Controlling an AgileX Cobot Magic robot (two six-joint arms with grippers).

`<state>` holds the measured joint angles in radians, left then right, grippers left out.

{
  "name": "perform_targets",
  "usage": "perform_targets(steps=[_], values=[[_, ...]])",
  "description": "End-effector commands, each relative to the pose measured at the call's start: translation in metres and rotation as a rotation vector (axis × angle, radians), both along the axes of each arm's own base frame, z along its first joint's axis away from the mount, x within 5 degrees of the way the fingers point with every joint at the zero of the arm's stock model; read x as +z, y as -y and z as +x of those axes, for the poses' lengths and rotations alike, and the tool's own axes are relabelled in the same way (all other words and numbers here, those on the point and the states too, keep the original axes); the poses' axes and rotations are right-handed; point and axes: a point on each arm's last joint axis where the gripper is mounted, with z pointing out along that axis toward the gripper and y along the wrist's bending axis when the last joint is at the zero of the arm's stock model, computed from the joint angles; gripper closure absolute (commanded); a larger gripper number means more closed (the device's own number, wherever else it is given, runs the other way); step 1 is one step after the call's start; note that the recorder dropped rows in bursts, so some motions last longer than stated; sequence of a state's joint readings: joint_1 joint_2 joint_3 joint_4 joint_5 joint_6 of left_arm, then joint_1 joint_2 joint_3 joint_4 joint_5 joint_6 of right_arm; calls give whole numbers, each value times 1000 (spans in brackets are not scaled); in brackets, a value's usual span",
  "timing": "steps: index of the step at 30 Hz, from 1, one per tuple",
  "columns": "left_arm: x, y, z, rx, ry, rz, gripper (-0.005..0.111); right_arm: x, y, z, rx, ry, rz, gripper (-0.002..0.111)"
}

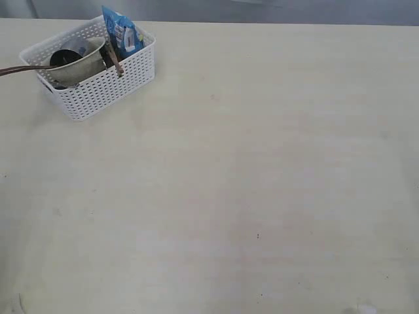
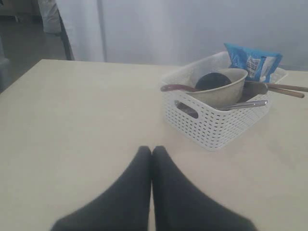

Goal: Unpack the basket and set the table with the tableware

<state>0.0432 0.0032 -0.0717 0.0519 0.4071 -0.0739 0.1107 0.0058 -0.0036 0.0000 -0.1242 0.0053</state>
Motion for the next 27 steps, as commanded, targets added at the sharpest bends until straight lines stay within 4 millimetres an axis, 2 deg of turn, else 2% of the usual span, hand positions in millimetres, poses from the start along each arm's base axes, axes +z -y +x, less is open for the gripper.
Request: perform_targets(steps=[1, 3, 5, 8, 9, 11, 12, 13, 14, 15, 16, 17, 19, 21, 23, 27], values=[[-2, 0, 0, 4, -1, 0, 107, 6, 0, -2, 5, 76, 21, 108], [-2, 0, 0, 4, -1, 0, 107, 12, 0, -4, 9, 152, 44, 108], [-2, 0, 0, 4, -1, 0, 107, 22, 1, -9, 55, 252, 178, 108], [-2, 0, 0, 4, -1, 0, 107, 46, 5, -26, 178, 548, 430, 108], [-2, 0, 0, 4, -1, 0, 107, 53, 7, -29, 180, 590, 453, 108], [-2, 0, 0, 4, -1, 0, 107, 98, 9, -20, 166, 537, 514, 108], [-2, 0, 0, 4, -1, 0, 107, 112, 7, -8, 156, 455, 510, 108], [-2, 0, 0, 4, -1, 0, 107, 141, 2, 11, 147, 343, 459, 108], [-2, 0, 0, 4, -1, 0, 107, 161, -3, 29, 135, 267, 397, 108], [-2, 0, 0, 4, -1, 0, 107, 178, -8, 63, 101, 98, 332, 108], [-2, 0, 0, 4, -1, 0, 107, 192, -10, 82, 80, 9, 314, 108], [-2, 0, 0, 4, -1, 0, 107, 202, -13, 118, 42, -160, 291, 108], [-2, 0, 0, 4, -1, 0, 107, 216, -20, 171, -4, -419, 189, 108], [-2, 0, 0, 4, -1, 0, 107, 214, -35, 205, 25, -604, 57, 108], [-2, 0, 0, 4, -1, 0, 107, 207, -53, 229, 87, -774, -45, 108], [-2, 0, 0, 4, -1, 0, 107, 182, -112, 273, 255, -994, -234, 108]])
